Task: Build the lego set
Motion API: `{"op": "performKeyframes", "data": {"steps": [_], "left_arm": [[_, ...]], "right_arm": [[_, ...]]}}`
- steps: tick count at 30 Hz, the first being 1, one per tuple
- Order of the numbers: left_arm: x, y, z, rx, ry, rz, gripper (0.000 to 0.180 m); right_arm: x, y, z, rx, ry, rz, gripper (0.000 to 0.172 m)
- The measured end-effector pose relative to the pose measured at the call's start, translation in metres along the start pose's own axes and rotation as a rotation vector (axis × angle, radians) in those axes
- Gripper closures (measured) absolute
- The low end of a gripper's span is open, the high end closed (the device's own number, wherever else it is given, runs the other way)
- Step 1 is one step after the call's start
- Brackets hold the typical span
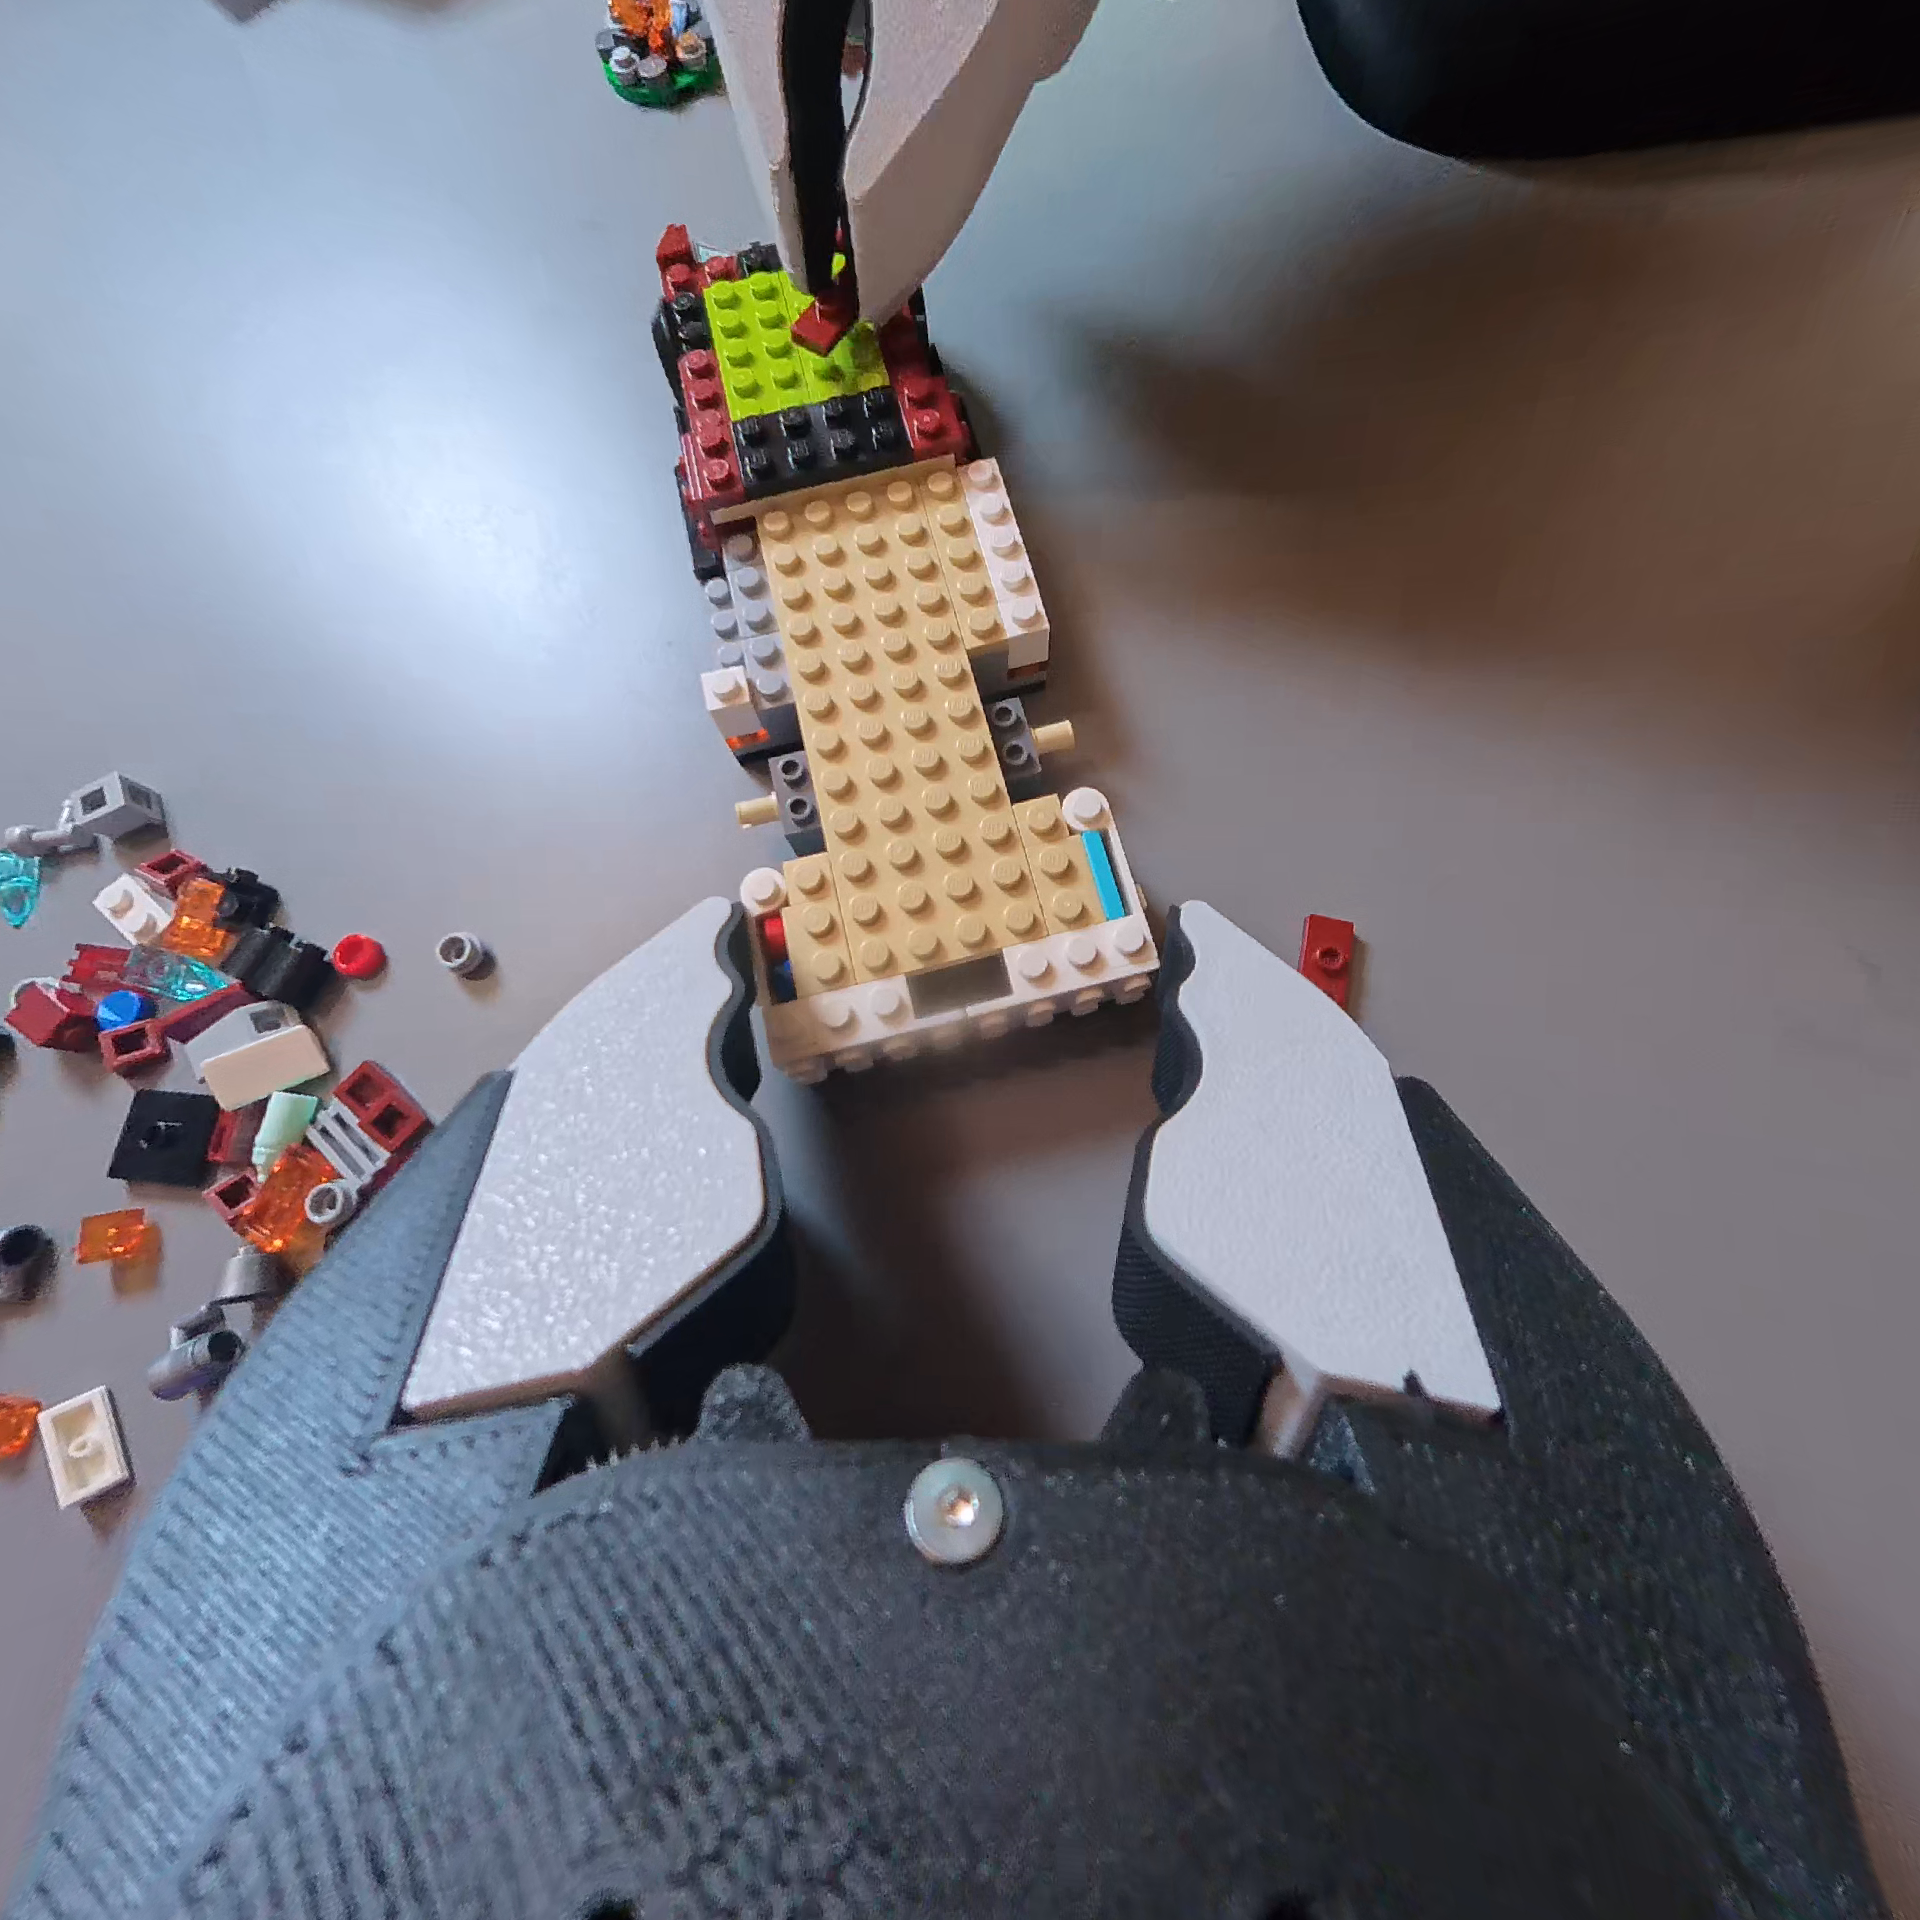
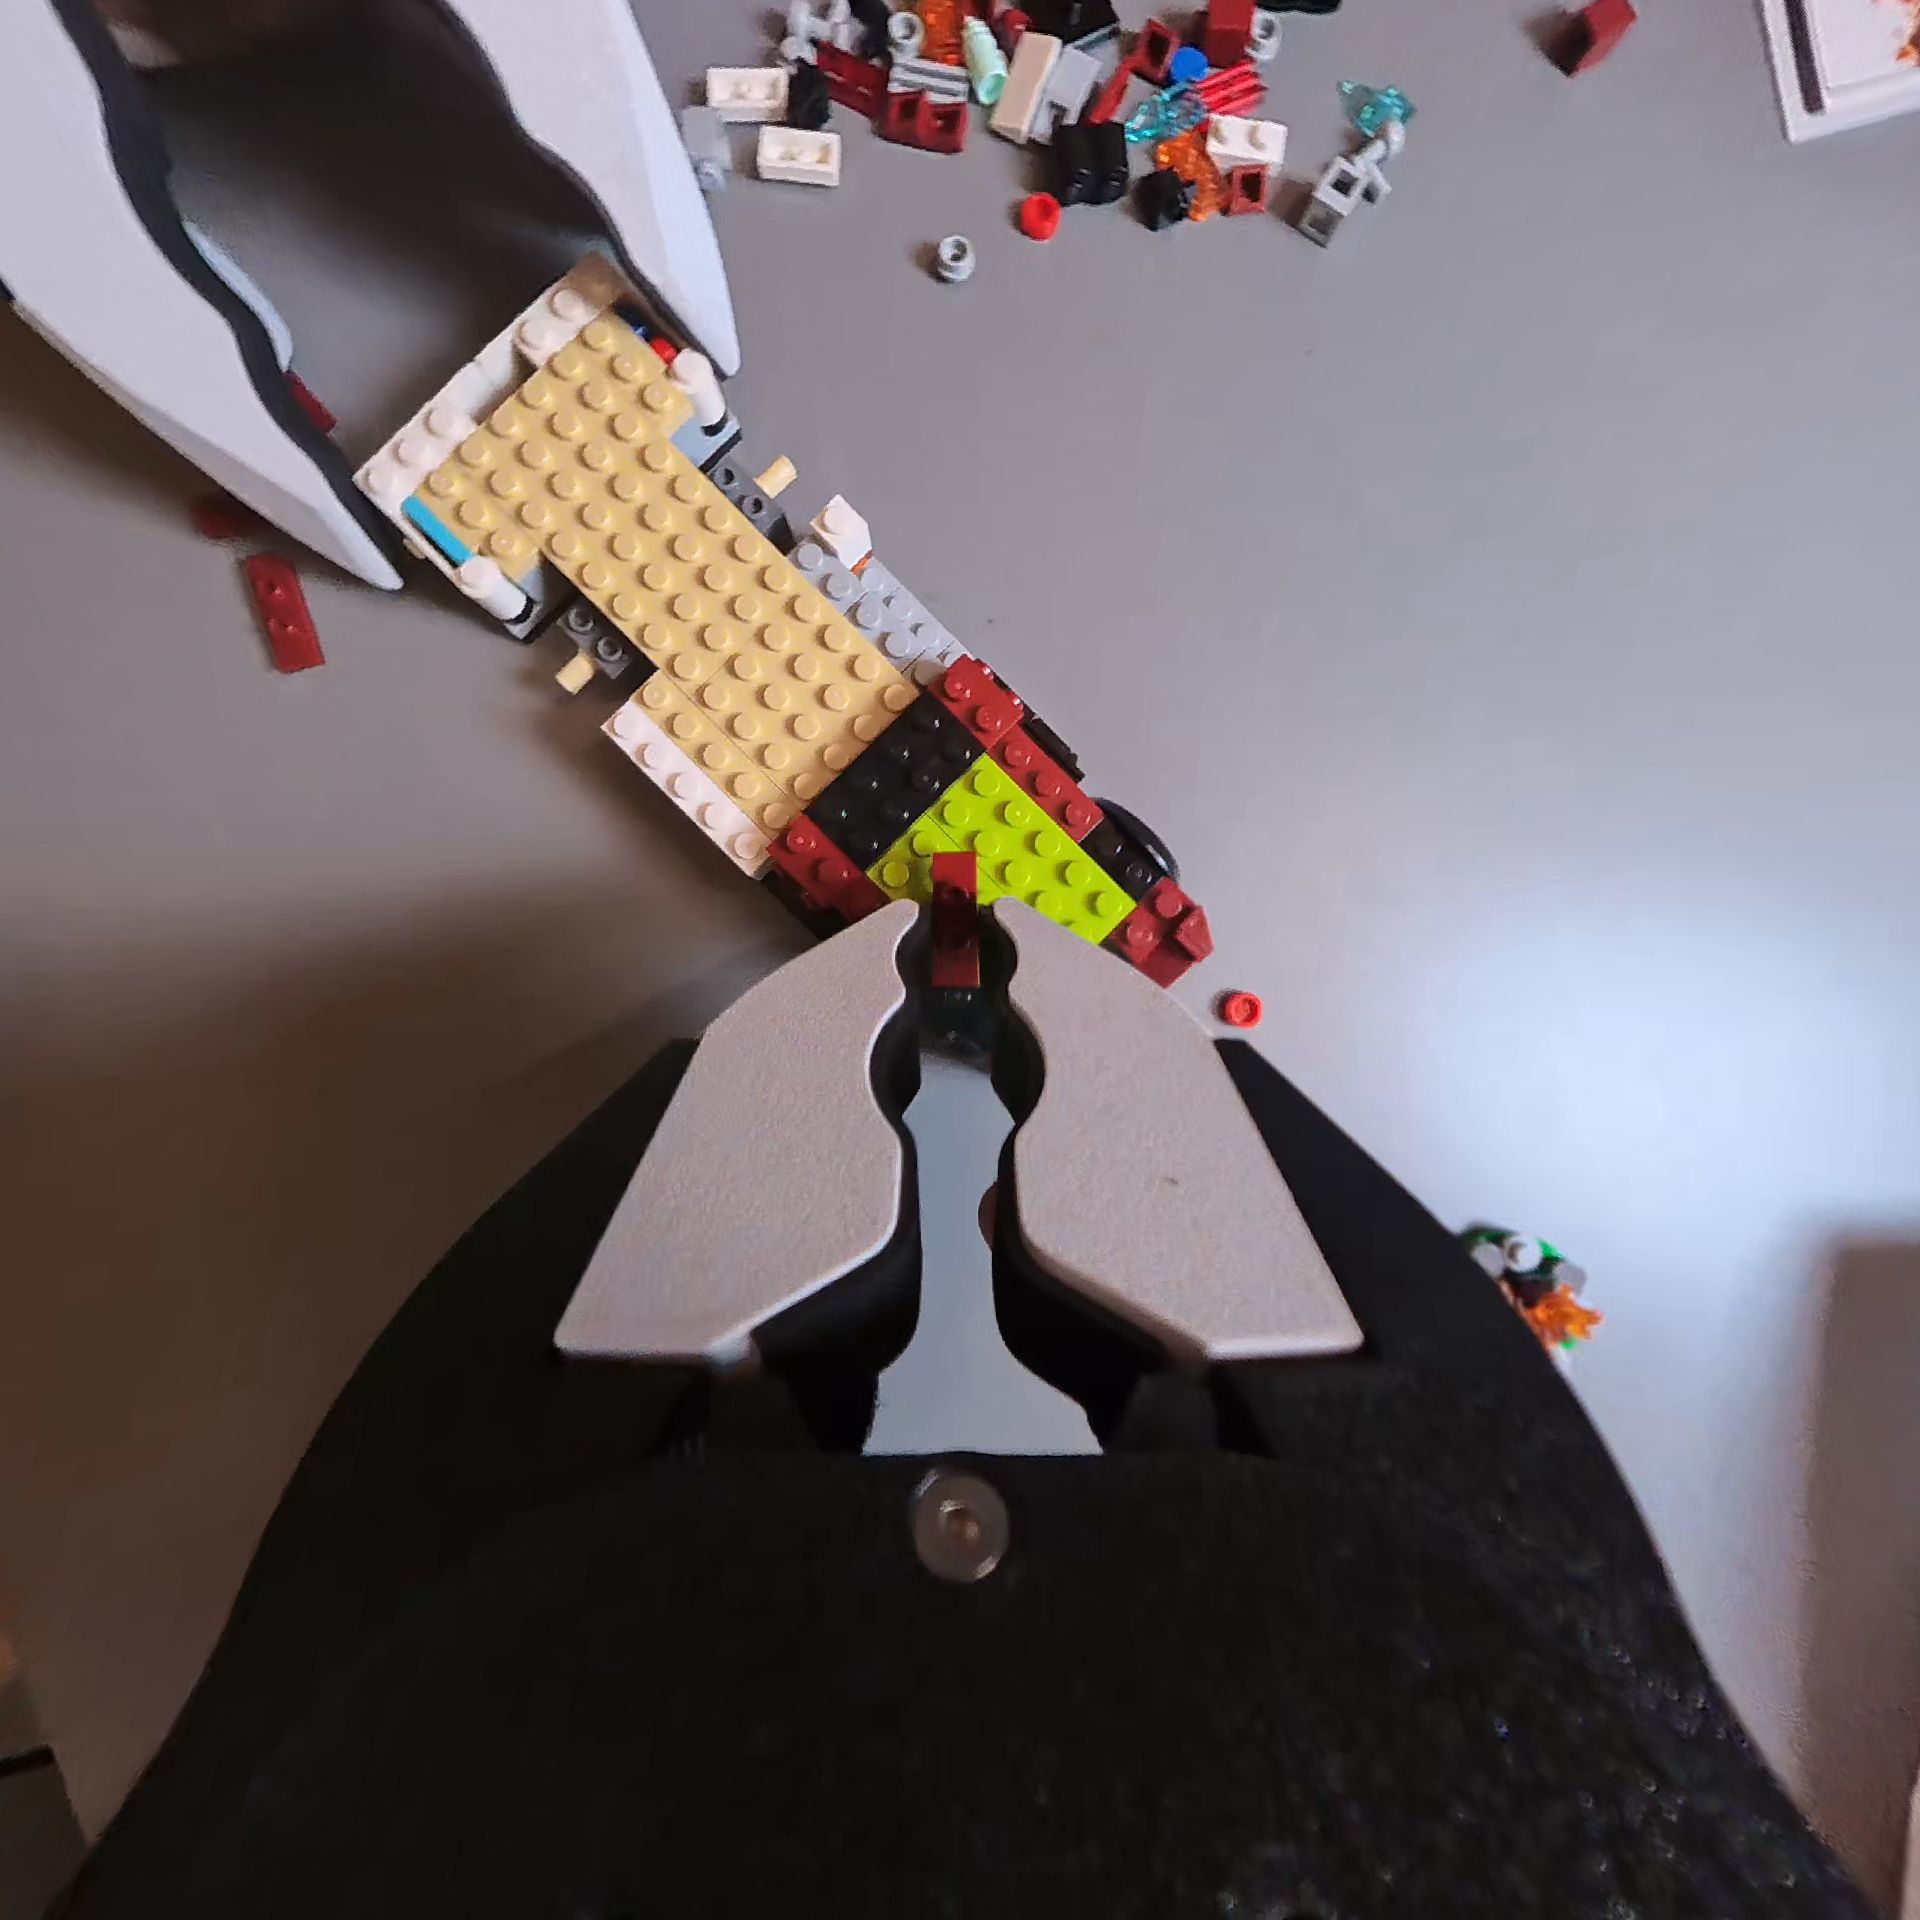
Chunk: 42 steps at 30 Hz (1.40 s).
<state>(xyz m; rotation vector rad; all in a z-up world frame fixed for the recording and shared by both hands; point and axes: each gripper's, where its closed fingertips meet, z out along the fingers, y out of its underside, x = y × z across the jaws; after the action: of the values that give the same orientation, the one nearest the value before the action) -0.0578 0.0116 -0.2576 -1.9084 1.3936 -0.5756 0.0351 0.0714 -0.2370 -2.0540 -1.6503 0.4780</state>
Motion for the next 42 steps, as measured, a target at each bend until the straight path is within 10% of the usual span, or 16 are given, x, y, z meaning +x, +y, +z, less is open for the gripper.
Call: {"op": "performKeyframes", "data": {"steps": [42], "left_arm": [[0.005, 0.004, -0.007, -0.011, 0.054, 0.008, 0.106]], "right_arm": [[-0.006, -0.005, -0.005, 0.106, -0.135, 0.132, 0.169]]}}
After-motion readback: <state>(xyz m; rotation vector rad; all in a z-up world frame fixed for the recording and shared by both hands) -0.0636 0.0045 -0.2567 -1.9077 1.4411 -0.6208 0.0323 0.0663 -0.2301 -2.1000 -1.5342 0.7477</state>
